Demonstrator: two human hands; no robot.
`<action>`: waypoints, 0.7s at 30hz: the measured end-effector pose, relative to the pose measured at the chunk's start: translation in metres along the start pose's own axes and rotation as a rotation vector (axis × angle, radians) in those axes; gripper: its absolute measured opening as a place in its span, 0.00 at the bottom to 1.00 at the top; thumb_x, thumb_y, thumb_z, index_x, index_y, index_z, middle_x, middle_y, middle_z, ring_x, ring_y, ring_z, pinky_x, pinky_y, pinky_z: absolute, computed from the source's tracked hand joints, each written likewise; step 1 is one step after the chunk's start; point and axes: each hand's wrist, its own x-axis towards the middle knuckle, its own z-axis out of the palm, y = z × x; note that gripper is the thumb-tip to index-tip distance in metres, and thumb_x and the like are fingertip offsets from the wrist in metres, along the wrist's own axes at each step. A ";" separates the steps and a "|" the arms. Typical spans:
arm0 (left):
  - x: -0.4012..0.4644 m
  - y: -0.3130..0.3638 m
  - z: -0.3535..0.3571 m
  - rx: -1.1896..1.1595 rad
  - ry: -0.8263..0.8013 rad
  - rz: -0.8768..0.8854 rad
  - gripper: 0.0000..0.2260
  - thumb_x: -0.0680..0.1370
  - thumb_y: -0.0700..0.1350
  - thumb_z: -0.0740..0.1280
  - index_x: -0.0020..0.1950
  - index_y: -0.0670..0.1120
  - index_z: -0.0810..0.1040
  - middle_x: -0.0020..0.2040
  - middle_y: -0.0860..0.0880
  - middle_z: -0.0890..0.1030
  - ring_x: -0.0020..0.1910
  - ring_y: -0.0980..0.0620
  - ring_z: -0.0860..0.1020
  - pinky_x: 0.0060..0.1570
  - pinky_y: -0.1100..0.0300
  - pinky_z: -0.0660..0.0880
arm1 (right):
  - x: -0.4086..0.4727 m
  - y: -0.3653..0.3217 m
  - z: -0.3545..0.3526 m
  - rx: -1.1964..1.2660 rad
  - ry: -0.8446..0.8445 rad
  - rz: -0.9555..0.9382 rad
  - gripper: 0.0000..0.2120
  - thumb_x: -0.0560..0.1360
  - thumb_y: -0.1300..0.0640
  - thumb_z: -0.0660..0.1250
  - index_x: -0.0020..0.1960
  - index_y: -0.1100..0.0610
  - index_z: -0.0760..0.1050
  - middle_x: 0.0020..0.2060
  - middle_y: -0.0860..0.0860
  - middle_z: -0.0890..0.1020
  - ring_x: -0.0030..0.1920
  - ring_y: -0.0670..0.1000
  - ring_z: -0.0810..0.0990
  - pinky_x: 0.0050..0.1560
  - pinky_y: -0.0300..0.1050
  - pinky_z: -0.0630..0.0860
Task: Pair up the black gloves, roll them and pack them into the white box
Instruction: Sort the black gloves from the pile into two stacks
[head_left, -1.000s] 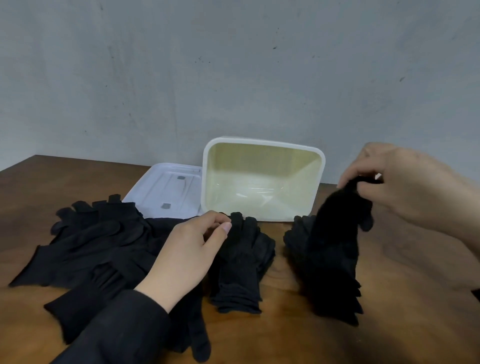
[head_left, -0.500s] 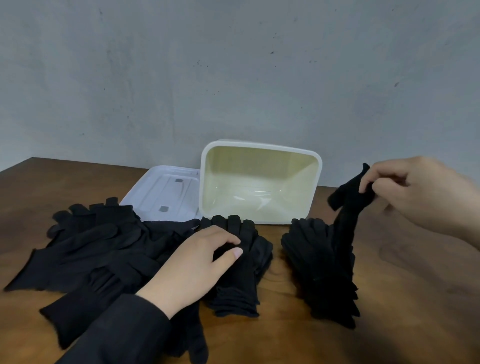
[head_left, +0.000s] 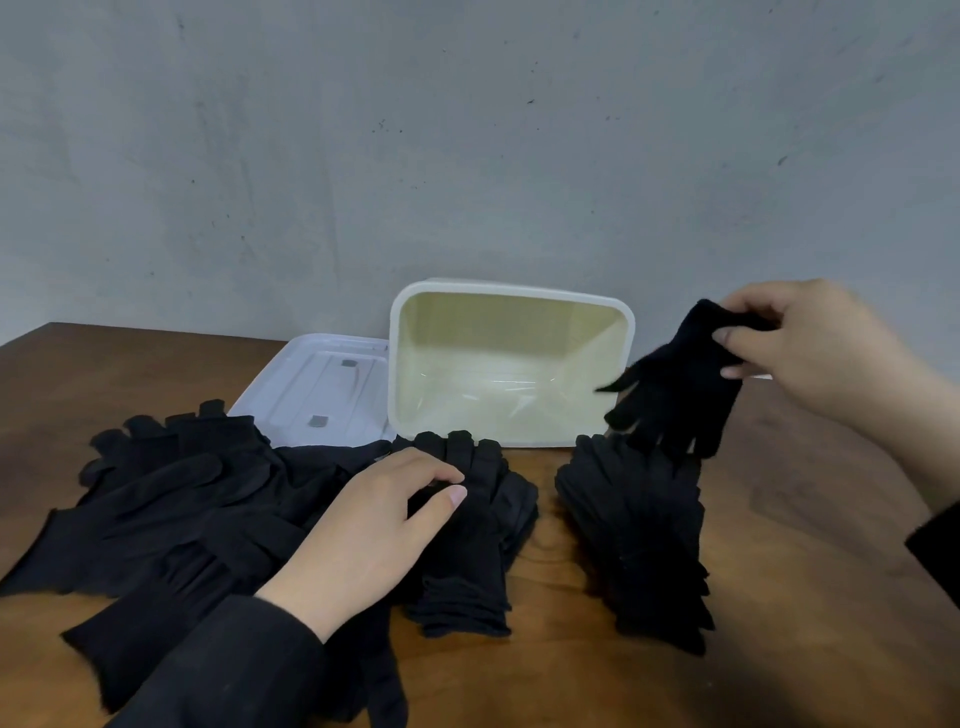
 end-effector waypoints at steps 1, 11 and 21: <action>0.000 0.000 -0.001 -0.005 0.005 -0.002 0.11 0.80 0.58 0.61 0.57 0.59 0.80 0.55 0.66 0.78 0.58 0.68 0.73 0.59 0.67 0.71 | 0.000 0.000 0.002 0.008 0.060 -0.028 0.09 0.78 0.61 0.67 0.44 0.48 0.79 0.40 0.47 0.85 0.35 0.42 0.84 0.38 0.42 0.73; 0.000 0.002 -0.002 0.033 0.003 0.024 0.12 0.80 0.59 0.61 0.59 0.59 0.79 0.56 0.66 0.77 0.59 0.67 0.72 0.58 0.69 0.69 | -0.116 0.070 0.100 -0.126 -0.188 -0.175 0.22 0.72 0.64 0.75 0.54 0.38 0.80 0.55 0.27 0.75 0.59 0.32 0.75 0.63 0.33 0.73; -0.002 0.002 0.004 0.224 -0.244 0.009 0.15 0.79 0.62 0.61 0.63 0.61 0.78 0.67 0.67 0.69 0.59 0.69 0.61 0.70 0.61 0.58 | -0.136 0.064 0.104 -0.100 -0.052 -0.237 0.18 0.80 0.39 0.59 0.59 0.44 0.82 0.62 0.32 0.75 0.66 0.39 0.71 0.67 0.50 0.73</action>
